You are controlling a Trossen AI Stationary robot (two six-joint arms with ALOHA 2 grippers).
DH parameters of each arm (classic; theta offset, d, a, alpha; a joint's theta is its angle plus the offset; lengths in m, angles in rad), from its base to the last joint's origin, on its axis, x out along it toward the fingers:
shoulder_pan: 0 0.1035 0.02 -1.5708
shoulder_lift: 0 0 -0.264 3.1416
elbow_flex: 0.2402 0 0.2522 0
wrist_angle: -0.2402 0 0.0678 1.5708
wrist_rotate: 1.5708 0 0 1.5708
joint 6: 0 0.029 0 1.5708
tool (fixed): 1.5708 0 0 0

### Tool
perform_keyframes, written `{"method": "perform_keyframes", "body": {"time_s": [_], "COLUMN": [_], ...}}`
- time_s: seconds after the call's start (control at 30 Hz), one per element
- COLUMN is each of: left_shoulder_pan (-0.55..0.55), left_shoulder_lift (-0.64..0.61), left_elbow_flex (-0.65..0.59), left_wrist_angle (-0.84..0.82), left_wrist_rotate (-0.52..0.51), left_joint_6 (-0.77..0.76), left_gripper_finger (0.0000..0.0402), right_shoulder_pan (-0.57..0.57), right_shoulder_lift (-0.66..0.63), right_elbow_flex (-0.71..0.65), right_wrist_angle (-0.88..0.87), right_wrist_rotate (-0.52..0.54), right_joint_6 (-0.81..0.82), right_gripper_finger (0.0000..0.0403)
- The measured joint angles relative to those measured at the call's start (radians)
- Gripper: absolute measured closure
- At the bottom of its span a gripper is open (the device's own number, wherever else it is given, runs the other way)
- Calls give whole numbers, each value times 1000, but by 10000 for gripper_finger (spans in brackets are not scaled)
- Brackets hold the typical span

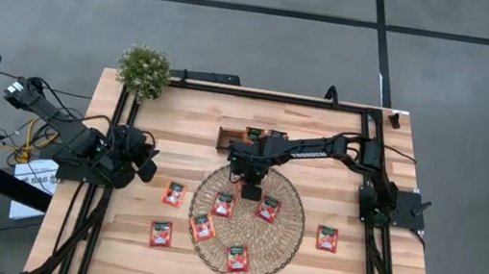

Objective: Pick & Place Tea
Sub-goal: Put the orange tea bag into the wooden organizer

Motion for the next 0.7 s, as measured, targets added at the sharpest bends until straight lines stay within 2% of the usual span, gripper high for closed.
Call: {"method": "perform_keyframes", "body": {"time_s": [0.23, 0.5, 0.6, 0.7], "left_shoulder_pan": [0, 0, 0, 0], "left_shoulder_lift": [0, 0, 0, 0], "left_elbow_flex": [0, 0, 0, 0], "left_wrist_angle": [0, 0, 0, 0], "left_wrist_rotate": [0, 0, 0, 0], "left_joint_6": [0, 3, 4, 22], "left_gripper_finger": [314, 314, 314, 314], "right_shoulder_pan": [3, 9, 14, 16], "right_shoulder_lift": [5, 5, 5, 4], "right_elbow_flex": [33, 169, 229, 296], "right_wrist_angle": [-46, -156, -227, -301], "right_wrist_rotate": [31, 88, 152, 274], "right_joint_6": [2, -12, -34, -63], "right_gripper_finger": [402, 403, 403, 403]}}
